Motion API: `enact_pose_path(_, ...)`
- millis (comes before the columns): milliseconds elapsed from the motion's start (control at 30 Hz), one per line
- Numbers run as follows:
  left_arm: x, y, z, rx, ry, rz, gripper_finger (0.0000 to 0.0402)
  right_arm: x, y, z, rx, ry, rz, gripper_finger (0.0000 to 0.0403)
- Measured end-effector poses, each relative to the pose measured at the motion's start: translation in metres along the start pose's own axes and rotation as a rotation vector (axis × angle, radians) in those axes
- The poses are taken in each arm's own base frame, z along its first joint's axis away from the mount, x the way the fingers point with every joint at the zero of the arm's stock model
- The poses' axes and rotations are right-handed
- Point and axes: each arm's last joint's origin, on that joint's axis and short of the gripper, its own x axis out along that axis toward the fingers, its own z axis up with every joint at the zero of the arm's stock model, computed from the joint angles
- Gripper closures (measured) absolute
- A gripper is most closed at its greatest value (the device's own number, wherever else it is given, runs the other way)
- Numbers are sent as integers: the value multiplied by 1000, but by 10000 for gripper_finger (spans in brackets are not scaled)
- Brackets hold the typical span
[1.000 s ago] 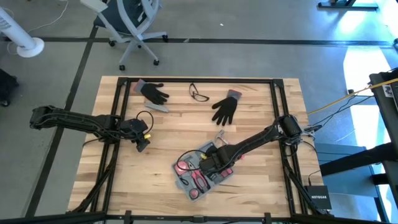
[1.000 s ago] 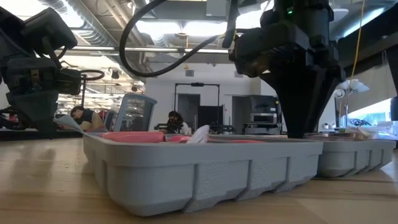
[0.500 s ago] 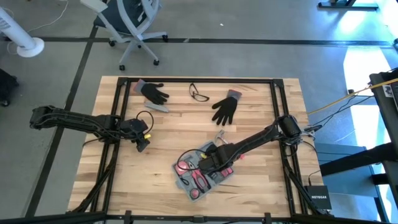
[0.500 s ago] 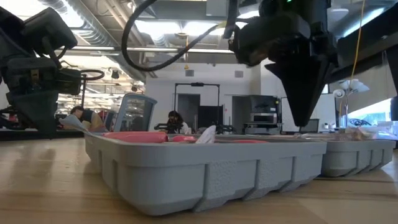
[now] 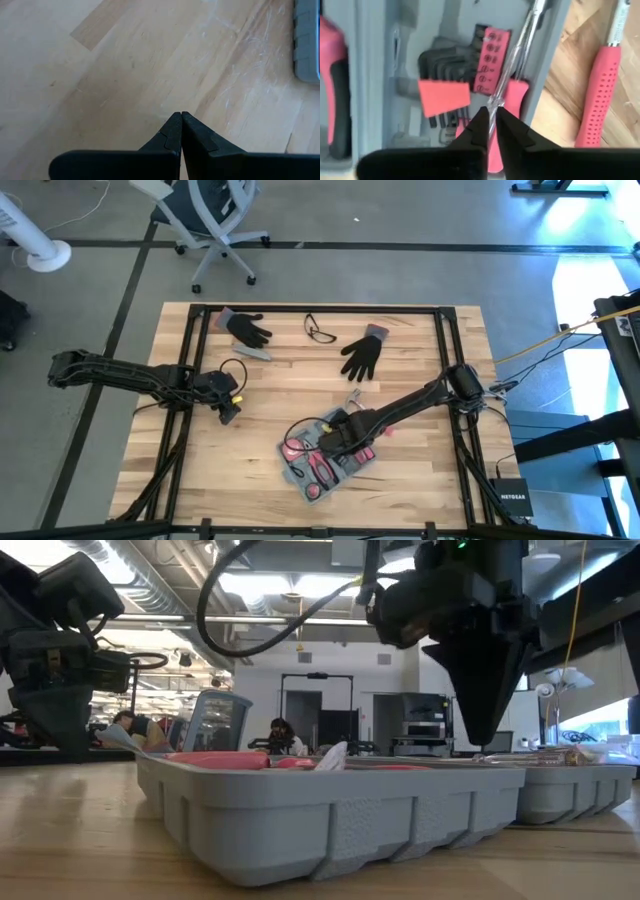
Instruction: Prefit tool cases
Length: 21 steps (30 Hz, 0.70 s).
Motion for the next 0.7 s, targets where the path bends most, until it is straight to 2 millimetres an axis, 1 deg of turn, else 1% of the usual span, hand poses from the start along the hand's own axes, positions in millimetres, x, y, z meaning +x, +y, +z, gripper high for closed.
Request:
enact_pose_path(167,0,0,0,0,10,-11,402,-1,-4,11,56,-25,-1,306)
enact_pose_path(300,0,0,0,0,10,-11,401,-1,-3,9,60,10,15,250)
enact_pose_path(367,0,0,0,0,10,-11,402,1,-3,8,94,17,15,233)
enact_pose_path(467,0,0,0,3,10,-11,401,8,-8,5,149,41,-14,223)
enact_pose_path(567,0,0,0,6,10,-11,401,14,-7,4,151,55,6,222)
enact_pose_path(700,0,0,0,12,10,-11,401,15,-7,5,152,49,15,222)
